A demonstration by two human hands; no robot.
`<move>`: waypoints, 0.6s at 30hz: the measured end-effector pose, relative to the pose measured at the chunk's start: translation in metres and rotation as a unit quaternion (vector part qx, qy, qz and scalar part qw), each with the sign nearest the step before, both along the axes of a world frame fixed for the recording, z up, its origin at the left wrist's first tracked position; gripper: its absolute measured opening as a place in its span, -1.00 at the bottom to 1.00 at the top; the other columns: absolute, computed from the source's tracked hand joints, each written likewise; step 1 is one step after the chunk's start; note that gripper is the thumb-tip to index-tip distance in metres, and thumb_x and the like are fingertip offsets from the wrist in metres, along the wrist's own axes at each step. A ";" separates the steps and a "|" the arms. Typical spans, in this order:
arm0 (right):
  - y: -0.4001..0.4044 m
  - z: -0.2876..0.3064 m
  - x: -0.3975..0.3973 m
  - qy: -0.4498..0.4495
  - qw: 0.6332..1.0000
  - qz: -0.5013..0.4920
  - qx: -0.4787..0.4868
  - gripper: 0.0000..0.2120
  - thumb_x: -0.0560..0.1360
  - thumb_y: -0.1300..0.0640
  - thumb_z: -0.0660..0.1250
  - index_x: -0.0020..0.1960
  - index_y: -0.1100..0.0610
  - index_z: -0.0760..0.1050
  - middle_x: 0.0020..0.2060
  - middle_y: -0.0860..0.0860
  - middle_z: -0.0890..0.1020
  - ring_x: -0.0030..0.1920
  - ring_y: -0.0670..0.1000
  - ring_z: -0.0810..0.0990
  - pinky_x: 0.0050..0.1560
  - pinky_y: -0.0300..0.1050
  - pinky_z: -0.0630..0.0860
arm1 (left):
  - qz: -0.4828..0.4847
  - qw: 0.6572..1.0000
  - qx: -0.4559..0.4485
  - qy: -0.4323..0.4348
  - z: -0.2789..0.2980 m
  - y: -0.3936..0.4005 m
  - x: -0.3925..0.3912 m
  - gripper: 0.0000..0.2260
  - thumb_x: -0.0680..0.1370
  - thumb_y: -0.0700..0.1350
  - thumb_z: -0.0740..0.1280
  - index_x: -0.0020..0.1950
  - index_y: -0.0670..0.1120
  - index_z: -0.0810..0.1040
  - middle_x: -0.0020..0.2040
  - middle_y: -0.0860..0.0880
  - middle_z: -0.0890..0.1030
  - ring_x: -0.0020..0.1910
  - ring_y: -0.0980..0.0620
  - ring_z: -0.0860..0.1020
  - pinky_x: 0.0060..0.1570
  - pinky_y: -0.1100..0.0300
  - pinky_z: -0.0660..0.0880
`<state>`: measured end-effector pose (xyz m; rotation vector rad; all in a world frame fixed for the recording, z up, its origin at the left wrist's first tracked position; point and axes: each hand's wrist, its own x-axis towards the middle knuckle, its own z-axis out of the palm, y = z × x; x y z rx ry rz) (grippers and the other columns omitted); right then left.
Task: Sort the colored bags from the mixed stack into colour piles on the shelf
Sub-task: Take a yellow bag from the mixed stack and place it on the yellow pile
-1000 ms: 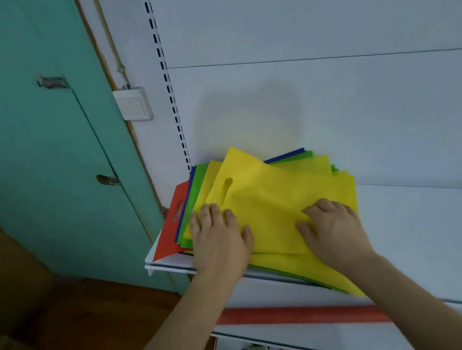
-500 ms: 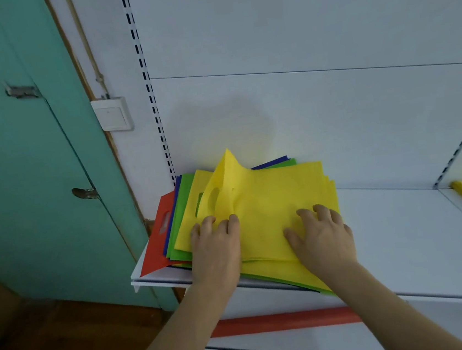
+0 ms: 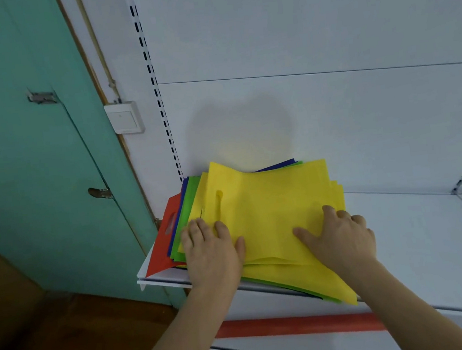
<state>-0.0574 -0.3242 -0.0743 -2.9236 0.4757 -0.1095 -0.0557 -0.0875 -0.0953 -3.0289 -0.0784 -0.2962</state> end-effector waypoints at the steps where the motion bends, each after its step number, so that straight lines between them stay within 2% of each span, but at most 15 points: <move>1: 0.000 -0.001 0.000 -0.004 1.000 0.004 -0.004 -0.15 0.48 -0.59 0.10 0.49 0.02 0.31 0.31 0.06 0.55 0.33 0.21 0.46 0.22 0.13 0.48 | -0.008 1.000 -0.002 -0.002 0.000 -0.002 -0.001 -0.38 0.70 0.30 -0.04 0.57 -0.08 0.33 0.57 -0.31 0.35 0.58 -0.29 0.23 0.56 -0.24 0.08; 4: 0.001 -0.002 0.001 -0.008 1.000 0.010 -0.004 -0.18 0.49 -0.57 0.11 0.48 0.01 0.32 0.31 0.05 0.56 0.34 0.21 0.46 0.23 0.13 0.48 | -0.041 0.999 -0.029 -0.002 0.002 -0.011 -0.004 -0.51 0.75 0.12 0.04 0.62 -0.09 0.20 0.53 -0.26 0.41 0.55 -0.26 0.30 0.53 -0.22 0.17; 6: 0.001 -0.004 0.001 -0.013 1.000 0.012 -0.001 -0.19 0.50 -0.56 0.12 0.49 0.00 0.32 0.34 0.04 0.56 0.35 0.21 0.46 0.25 0.13 0.49 | -0.072 0.996 -0.044 0.009 0.002 -0.019 -0.008 -0.51 0.73 -0.01 0.12 0.65 -0.08 0.11 0.53 -0.23 0.40 0.55 -0.23 0.31 0.55 -0.27 0.12; 9: 0.000 -0.005 0.003 -0.021 0.999 0.022 0.021 -0.20 0.52 -0.51 0.19 0.55 -0.01 0.26 0.37 0.06 0.54 0.36 0.22 0.45 0.26 0.14 0.49 | -0.107 0.992 -0.070 0.005 0.008 -0.025 -0.012 -0.41 0.66 -0.02 0.29 0.64 0.03 0.12 0.52 -0.08 0.46 0.56 -0.16 0.32 0.54 -0.41 0.01; 12: 0.001 -0.003 0.006 -0.038 0.995 0.034 0.083 -0.13 0.52 -0.39 0.35 0.64 -0.03 0.08 0.39 0.13 0.51 0.36 0.28 0.45 0.30 0.18 0.49 | -0.125 0.983 -0.132 0.020 0.015 -0.024 -0.012 -0.37 0.64 0.04 0.33 0.65 0.10 0.11 0.57 0.02 0.41 0.61 -0.19 0.22 0.52 -0.41 0.15; 15: 0.000 0.000 0.010 -0.039 0.994 0.025 0.101 0.02 0.48 -0.37 0.44 0.67 -0.04 -0.07 0.38 0.19 0.47 0.33 0.32 0.49 0.25 0.20 0.51 | -0.122 0.970 -0.212 0.008 0.027 -0.025 -0.011 -0.43 0.65 0.29 0.17 0.61 0.07 0.28 0.61 0.04 0.34 0.61 -0.19 0.18 0.52 -0.25 0.29; 18: -0.007 0.000 0.016 0.005 0.996 -0.006 0.089 0.06 0.42 -0.46 0.41 0.63 0.06 0.01 0.33 0.20 0.51 0.32 0.31 0.50 0.22 0.18 0.52 | -0.081 0.927 -0.366 0.024 0.044 -0.024 -0.003 -0.45 0.66 0.35 0.09 0.34 0.01 0.63 0.66 -0.05 0.26 0.63 -0.14 0.19 0.57 -0.14 0.20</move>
